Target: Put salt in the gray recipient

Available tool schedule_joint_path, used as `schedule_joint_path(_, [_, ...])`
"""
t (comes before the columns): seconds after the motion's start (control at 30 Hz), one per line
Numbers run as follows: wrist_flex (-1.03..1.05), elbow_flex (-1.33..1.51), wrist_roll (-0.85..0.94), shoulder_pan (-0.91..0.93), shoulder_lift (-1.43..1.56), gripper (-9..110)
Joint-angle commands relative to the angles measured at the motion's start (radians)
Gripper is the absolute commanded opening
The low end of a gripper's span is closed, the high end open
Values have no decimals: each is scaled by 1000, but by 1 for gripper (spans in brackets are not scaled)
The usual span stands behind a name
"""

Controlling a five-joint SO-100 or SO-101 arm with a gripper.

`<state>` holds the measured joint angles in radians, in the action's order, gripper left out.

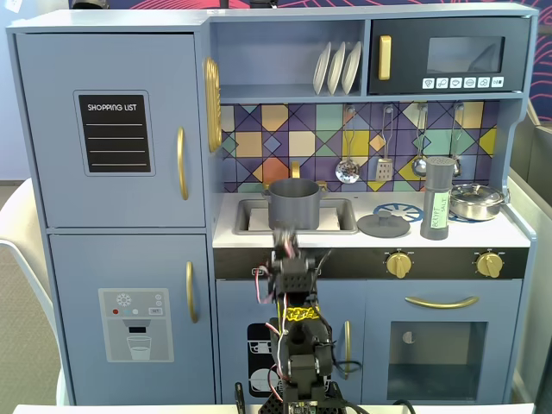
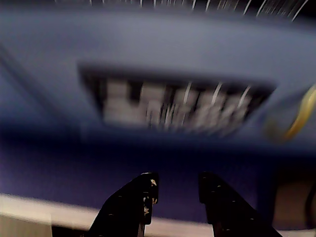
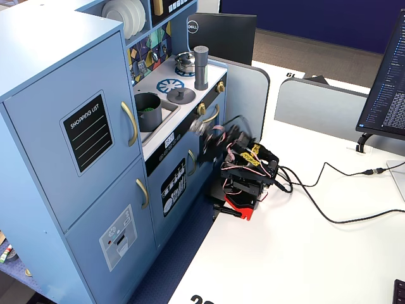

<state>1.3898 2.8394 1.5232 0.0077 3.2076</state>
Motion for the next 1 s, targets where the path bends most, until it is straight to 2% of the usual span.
schedule_joint_path(0.0, [-143,229,23,-20,11,0])
schedule_joint_path(0.17, [-63,276,28,-20,11,1])
schedule_joint_path(0.33, [-63,276,8,51,12,2])
schedule_joint_path(0.97, [-63,278,9,43,12,5])
